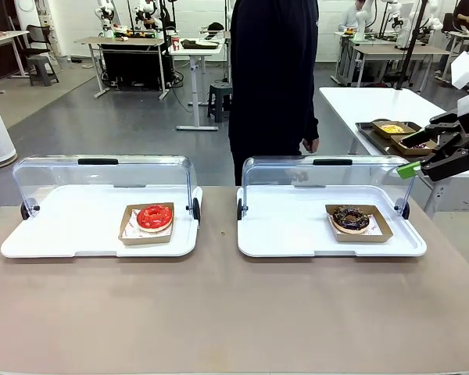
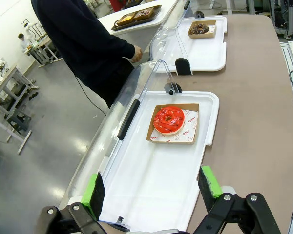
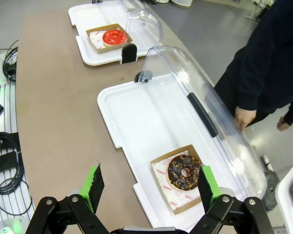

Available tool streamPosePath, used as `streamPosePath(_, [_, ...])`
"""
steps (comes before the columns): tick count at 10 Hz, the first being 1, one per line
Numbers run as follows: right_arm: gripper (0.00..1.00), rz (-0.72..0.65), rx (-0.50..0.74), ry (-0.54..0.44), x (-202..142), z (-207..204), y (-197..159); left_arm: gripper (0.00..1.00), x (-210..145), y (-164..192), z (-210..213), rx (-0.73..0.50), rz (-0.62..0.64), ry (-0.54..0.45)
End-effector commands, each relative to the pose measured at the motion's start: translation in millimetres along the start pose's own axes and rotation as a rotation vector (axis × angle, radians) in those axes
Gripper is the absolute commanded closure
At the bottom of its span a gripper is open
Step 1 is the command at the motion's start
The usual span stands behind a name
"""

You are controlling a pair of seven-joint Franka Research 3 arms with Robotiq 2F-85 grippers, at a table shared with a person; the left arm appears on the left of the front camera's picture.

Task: Provide the desired donut to the person.
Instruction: Place the picked Paper togo box onto the Handle tray extended by the person.

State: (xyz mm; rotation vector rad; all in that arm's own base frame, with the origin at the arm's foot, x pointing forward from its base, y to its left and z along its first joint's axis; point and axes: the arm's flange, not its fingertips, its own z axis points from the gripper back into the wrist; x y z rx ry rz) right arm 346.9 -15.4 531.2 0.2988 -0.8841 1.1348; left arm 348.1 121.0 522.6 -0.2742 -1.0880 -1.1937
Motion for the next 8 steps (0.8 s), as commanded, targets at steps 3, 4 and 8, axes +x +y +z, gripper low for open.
streamPosePath(3, [0.00, 0.004, 0.011, -0.004, -1.4, -0.4, 0.6, 0.00, -2.3, 0.5, 0.3, 0.004, -0.017, -0.025])
streamPosePath(4, [0.00, 0.004, 0.011, -0.004, -1.4, -0.4, 0.6, 0.00, -2.3, 0.5, 0.3, 0.004, -0.017, -0.025])
streamPosePath(8, [0.00, 0.004, 0.011, -0.004, -1.4, -0.4, 0.6, 0.00, -2.3, 0.5, 0.3, 0.004, -0.017, -0.025])
